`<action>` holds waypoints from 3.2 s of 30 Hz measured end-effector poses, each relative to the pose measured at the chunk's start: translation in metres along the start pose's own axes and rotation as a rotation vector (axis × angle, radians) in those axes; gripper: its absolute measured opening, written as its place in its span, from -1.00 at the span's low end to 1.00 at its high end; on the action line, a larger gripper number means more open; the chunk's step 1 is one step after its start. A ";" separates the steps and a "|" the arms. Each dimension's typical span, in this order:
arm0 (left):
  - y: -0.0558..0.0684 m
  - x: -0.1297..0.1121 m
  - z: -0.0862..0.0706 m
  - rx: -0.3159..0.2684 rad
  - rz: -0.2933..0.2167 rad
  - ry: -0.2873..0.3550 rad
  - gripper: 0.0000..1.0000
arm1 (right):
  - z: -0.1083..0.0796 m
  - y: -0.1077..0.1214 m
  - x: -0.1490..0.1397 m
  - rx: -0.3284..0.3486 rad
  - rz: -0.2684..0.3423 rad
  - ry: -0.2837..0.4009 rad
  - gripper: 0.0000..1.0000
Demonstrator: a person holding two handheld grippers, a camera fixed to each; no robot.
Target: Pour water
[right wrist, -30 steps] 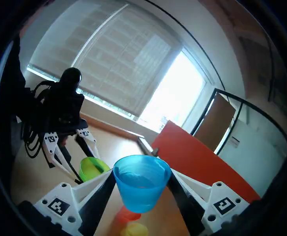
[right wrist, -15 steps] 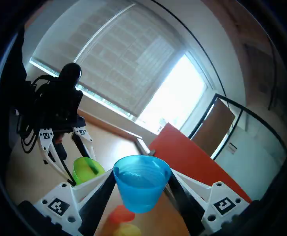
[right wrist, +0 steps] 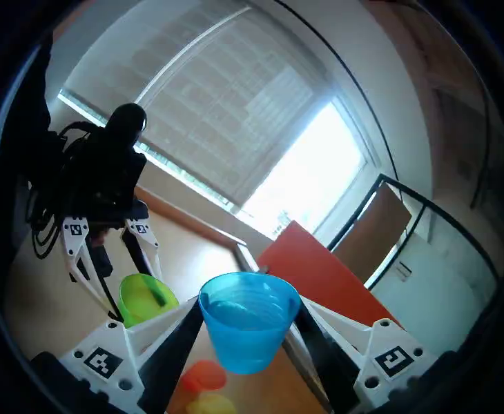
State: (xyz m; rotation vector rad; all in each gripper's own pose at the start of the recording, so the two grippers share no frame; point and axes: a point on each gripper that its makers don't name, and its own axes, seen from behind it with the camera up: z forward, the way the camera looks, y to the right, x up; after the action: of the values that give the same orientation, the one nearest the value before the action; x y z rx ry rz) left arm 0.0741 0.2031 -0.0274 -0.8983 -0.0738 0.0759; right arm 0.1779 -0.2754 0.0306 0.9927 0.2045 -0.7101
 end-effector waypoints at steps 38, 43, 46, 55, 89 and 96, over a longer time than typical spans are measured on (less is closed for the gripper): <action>0.007 0.004 0.005 -0.028 0.002 0.009 0.66 | 0.012 0.008 0.010 0.002 -0.157 -0.002 0.83; 0.008 0.003 0.005 -0.030 0.004 0.009 0.66 | 0.012 0.007 0.010 0.005 -0.179 -0.004 0.83; 0.008 0.002 0.005 -0.031 0.007 0.007 0.67 | 0.012 0.008 0.010 0.007 -0.197 -0.005 0.83; 0.009 0.005 0.005 -0.035 0.011 0.013 0.66 | 0.013 0.009 0.014 0.004 -0.250 -0.005 0.83; 0.009 0.011 0.003 -0.033 0.013 0.031 0.66 | 0.017 0.004 0.025 0.015 -0.393 -0.023 0.83; 0.009 0.011 0.003 -0.032 0.014 0.033 0.66 | 0.017 0.005 0.027 0.011 -0.404 -0.024 0.83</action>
State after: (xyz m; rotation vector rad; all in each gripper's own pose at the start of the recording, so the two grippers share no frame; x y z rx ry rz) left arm 0.0840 0.2119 -0.0324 -0.9317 -0.0383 0.0731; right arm 0.1985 -0.3000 0.0306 0.9627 0.3863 -1.0912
